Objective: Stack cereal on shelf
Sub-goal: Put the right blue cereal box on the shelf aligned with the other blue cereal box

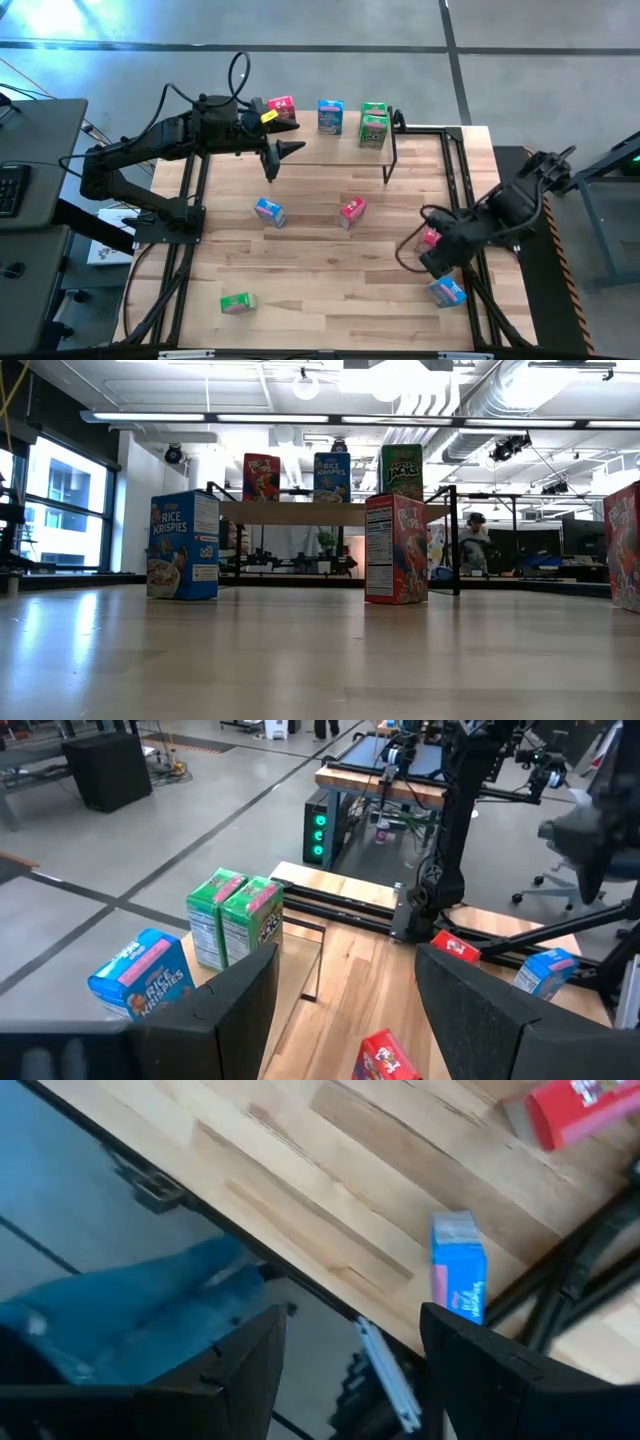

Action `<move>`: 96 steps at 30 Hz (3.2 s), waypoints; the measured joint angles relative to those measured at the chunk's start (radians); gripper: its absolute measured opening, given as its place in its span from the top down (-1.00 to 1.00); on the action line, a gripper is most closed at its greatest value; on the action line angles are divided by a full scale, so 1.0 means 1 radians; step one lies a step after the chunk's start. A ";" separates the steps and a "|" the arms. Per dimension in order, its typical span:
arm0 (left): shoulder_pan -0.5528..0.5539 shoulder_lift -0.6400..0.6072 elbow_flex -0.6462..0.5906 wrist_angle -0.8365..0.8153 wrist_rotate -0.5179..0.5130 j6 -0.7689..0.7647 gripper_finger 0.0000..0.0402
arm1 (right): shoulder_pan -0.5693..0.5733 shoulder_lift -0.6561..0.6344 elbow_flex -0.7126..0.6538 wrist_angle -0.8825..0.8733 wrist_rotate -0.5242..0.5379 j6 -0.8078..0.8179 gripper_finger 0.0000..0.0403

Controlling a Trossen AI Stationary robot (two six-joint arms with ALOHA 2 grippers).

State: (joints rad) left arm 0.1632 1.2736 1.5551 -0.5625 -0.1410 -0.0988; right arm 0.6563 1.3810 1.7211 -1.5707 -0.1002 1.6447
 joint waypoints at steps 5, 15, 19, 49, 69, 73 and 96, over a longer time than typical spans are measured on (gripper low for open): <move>0.000 0.000 0.000 0.000 0.000 -0.032 -0.12 | 0.056 0.000 -0.082 -0.001 -0.016 0.018 -0.12; 0.000 0.000 0.000 0.000 0.000 -0.083 -0.12 | 0.163 0.000 -0.215 0.003 -0.070 0.083 -0.12; 0.000 0.000 0.000 0.000 0.000 -0.083 -0.12 | 0.212 0.000 -0.256 0.023 -0.077 0.103 -0.12; 0.000 0.000 0.000 0.000 0.000 -0.083 -0.12 | 0.356 0.000 -0.522 0.302 -0.057 0.173 -0.11; 0.000 0.000 0.000 0.000 0.000 -0.083 -0.12 | 0.356 0.001 -0.653 0.429 -0.069 0.180 -0.11; 0.000 0.000 0.000 0.000 0.000 -0.083 -0.12 | 0.356 0.001 -0.685 0.461 -0.070 0.180 -0.11; 0.000 0.000 0.000 0.000 0.000 -0.082 -0.12 | 0.332 0.002 -0.631 0.487 -0.071 0.180 0.31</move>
State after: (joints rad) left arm 0.1635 1.2736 1.5551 -0.5626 -0.1410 -0.1809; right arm 0.9882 1.3830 1.0902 -1.0833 -0.1712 1.8252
